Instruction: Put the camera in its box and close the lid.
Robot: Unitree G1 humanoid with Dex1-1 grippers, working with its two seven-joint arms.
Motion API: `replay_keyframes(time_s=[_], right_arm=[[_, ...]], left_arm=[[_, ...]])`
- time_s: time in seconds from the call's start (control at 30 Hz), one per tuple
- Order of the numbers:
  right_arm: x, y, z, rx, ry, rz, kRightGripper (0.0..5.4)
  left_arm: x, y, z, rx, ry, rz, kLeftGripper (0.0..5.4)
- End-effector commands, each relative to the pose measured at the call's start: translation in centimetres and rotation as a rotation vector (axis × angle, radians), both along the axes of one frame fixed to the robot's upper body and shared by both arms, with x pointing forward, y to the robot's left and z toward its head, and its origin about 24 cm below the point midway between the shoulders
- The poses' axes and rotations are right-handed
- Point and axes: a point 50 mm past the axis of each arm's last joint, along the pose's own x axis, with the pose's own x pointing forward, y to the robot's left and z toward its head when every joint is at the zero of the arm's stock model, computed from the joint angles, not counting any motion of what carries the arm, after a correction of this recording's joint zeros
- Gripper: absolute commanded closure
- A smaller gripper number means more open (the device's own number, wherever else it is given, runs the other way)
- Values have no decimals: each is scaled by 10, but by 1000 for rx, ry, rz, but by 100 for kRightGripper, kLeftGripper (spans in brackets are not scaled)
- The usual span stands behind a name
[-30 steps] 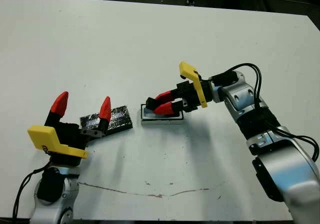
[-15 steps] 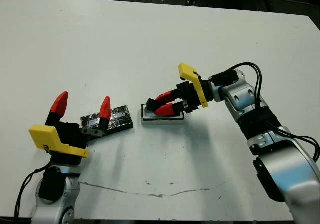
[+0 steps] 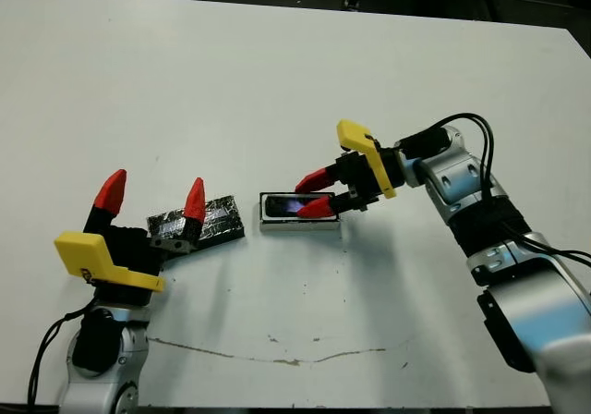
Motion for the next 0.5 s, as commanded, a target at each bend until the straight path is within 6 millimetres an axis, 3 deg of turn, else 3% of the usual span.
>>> replay_keyframes(time_s=[0.03, 0.27, 0.5], right_arm=[[1, -4, 3, -26, -25, 10, 193], [0, -7, 8, 27, -3, -12, 91], [-4, -21, 36, 137, 10, -64, 1]], left_arm=[[-2, 1, -4, -1, 21, 2, 0], [-3, 1, -4, -1, 24, 7, 0], [-3, 1, -5, -5, 23, 2, 0]])
